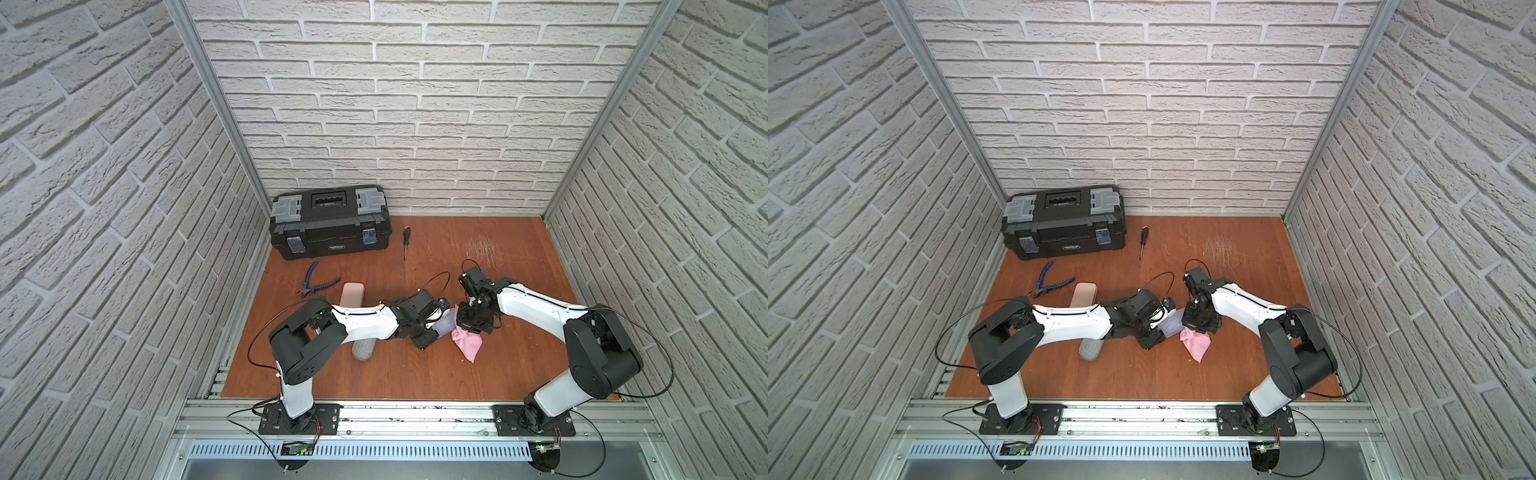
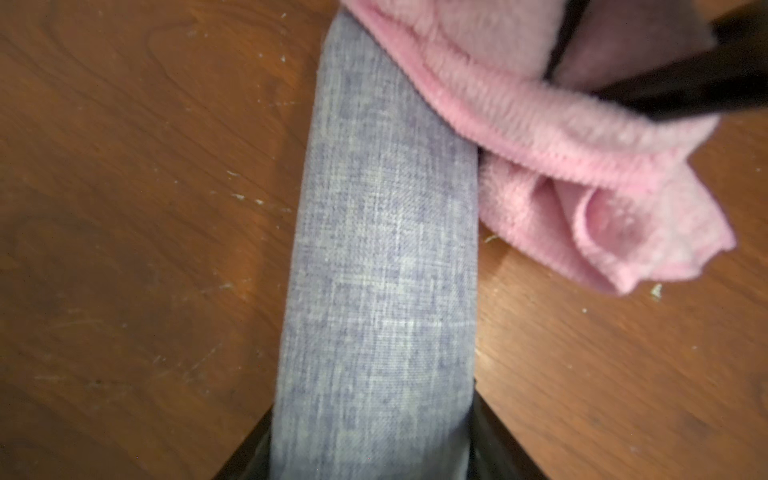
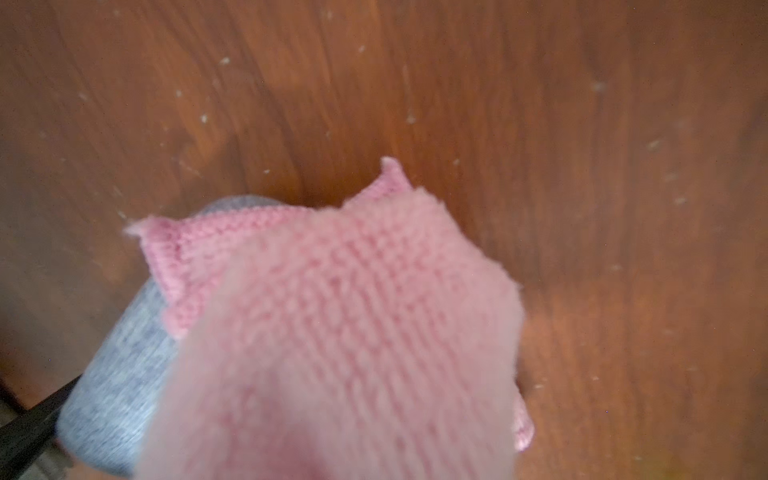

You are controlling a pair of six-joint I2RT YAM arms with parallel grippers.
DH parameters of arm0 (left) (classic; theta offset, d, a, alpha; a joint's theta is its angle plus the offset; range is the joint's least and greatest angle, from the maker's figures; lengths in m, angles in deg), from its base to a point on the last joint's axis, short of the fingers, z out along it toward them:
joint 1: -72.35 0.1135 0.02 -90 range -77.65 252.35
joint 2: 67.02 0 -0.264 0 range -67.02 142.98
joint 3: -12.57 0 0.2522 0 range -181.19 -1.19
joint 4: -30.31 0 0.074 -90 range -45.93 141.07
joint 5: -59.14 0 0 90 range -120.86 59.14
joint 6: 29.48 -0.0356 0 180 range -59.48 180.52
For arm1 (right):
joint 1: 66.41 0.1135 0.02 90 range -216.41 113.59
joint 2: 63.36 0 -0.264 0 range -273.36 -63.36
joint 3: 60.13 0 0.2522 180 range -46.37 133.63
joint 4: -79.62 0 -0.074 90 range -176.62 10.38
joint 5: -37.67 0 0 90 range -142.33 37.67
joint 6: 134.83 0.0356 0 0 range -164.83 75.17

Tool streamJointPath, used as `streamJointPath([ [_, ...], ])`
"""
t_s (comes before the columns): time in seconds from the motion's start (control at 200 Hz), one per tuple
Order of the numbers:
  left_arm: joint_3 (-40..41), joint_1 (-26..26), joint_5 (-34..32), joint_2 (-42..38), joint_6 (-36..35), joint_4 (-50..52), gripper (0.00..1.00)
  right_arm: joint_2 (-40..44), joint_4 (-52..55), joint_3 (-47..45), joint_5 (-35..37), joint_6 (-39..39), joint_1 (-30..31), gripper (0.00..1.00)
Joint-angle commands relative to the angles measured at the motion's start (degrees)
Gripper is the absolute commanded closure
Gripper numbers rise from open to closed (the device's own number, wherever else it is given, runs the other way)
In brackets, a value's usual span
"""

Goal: Wipe the eyeglass case
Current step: Wipe the dirt from the eyeglass case.

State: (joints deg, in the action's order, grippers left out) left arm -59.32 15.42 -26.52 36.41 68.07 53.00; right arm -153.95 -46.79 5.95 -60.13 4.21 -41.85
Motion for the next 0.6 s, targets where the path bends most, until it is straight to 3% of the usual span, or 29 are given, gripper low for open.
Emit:
streamJointPath([
  [0.0, -0.2, -0.8, 4.5, 1.3, -1.5, -0.2, 0.85, -0.3, -12.0, -0.8, -16.1, 4.7, 4.2, 0.98],
  [0.335, 0.0, -0.8, 4.6, 1.8, -1.6, -0.6, 0.87, 1.3, -18.6, -0.5, -28.4, 7.7, 5.0, 0.98],
  [0.45, 0.8, -0.7, 4.3, 1.5, -1.3, -1.1, 0.86, 6.2, -16.3, -0.7, -30.6, 5.3, 1.2, 0.98],
  [0.595, 0.9, -0.8, 4.1, 1.5, -1.2, -1.3, 0.86, 10.5, -4.8, -0.4, -25.9, -2.9, -7.8, 0.98],
])
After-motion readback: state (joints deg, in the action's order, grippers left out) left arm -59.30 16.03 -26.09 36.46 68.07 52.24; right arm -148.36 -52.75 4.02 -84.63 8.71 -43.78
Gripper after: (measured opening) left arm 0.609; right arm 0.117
